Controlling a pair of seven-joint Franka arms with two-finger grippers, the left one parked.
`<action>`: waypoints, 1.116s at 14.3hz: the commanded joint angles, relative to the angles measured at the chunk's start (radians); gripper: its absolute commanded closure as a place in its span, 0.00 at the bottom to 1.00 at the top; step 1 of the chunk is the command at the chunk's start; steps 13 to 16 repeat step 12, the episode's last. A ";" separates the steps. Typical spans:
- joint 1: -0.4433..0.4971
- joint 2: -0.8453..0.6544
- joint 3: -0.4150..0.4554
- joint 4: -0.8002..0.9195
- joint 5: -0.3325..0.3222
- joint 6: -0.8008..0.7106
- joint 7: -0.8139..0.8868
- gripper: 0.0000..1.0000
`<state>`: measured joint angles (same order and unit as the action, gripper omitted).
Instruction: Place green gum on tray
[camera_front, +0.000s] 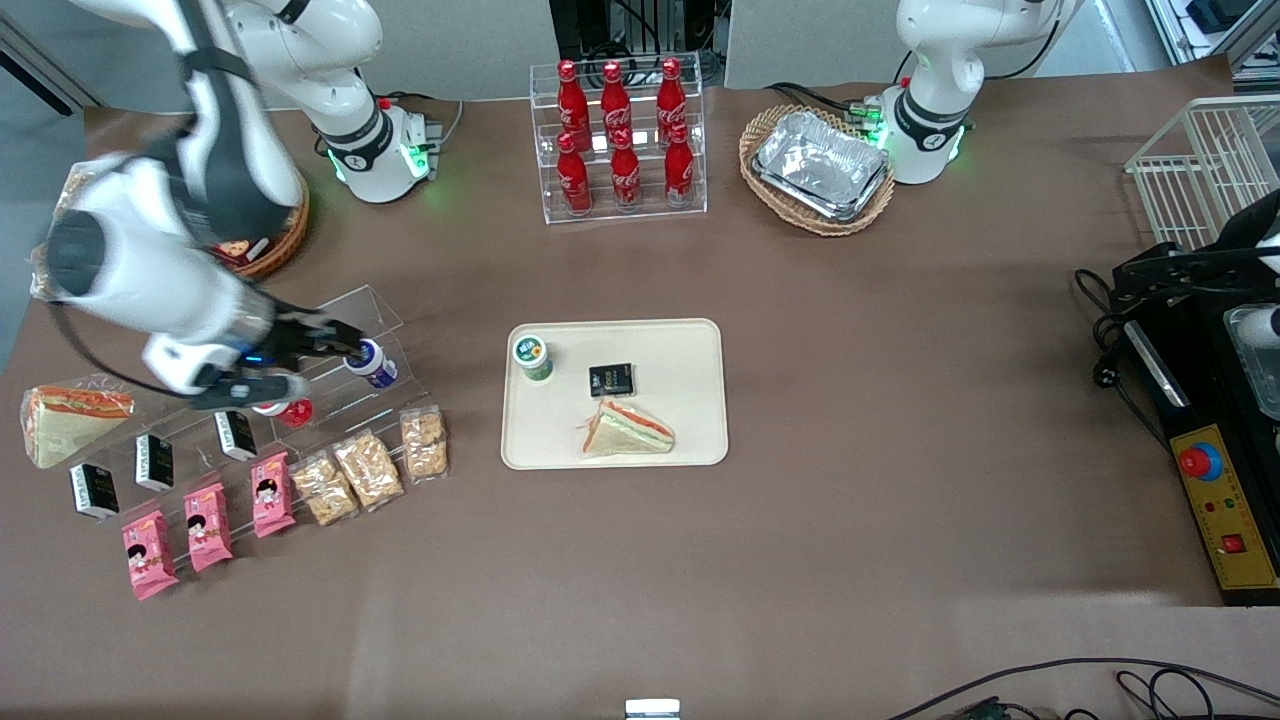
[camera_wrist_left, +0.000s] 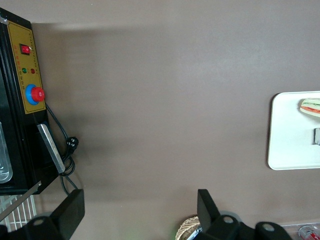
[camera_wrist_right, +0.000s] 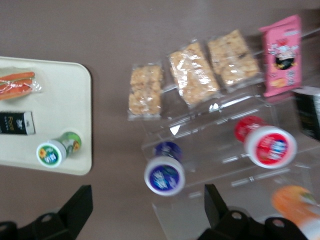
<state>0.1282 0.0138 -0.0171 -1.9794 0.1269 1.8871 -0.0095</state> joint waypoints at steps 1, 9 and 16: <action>-0.001 0.009 -0.084 0.199 0.010 -0.245 -0.066 0.00; -0.002 0.009 -0.217 0.474 0.000 -0.433 -0.063 0.00; -0.001 0.009 -0.236 0.514 -0.030 -0.439 -0.063 0.00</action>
